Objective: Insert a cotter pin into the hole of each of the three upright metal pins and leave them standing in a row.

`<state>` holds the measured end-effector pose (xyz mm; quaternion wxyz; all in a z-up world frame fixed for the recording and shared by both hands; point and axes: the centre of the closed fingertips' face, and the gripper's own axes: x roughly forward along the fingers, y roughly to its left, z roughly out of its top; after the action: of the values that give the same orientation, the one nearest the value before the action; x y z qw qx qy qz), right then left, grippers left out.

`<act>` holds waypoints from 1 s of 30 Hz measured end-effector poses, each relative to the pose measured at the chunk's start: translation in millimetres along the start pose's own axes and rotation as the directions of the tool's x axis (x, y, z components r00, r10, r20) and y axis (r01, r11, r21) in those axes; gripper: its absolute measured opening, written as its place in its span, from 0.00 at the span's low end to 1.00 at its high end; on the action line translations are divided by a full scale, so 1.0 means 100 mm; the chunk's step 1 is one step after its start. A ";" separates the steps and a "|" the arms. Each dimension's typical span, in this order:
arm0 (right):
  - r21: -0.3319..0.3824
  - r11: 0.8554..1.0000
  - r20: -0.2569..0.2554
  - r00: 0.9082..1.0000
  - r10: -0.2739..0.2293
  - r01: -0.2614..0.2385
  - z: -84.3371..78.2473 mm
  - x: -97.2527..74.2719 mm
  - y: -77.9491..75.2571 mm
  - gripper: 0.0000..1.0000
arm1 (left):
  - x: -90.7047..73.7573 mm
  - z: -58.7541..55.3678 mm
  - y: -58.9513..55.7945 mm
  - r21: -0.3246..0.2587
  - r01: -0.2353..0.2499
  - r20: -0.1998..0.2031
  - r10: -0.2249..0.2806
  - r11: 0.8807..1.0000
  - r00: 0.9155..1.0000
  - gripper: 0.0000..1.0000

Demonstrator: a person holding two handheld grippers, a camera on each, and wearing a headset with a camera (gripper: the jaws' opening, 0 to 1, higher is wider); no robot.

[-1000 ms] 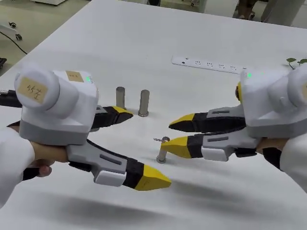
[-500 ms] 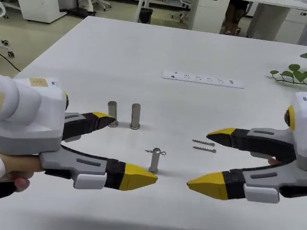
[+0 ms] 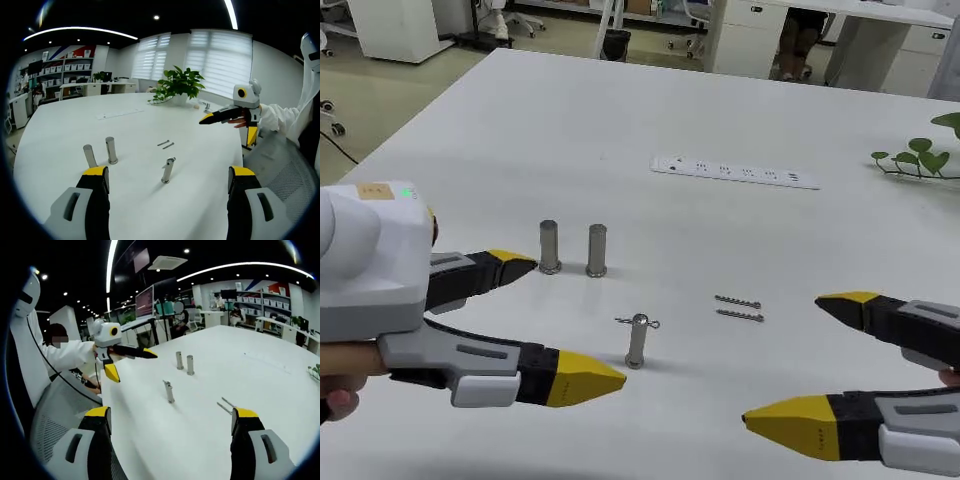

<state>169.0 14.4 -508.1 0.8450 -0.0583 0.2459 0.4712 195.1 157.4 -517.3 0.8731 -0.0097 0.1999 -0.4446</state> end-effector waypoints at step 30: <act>0.094 0.986 0.037 0.989 -0.144 0.140 -0.06 -0.19 -0.05 0.92 | 0.22 0.13 1.15 -0.044 -0.202 0.016 0.203 0.978 0.979 0.82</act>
<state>162.1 -5.2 -505.0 0.8835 -0.0268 0.2438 0.3991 300.0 207.1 -535.6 0.9155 -0.0121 0.2000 -0.3490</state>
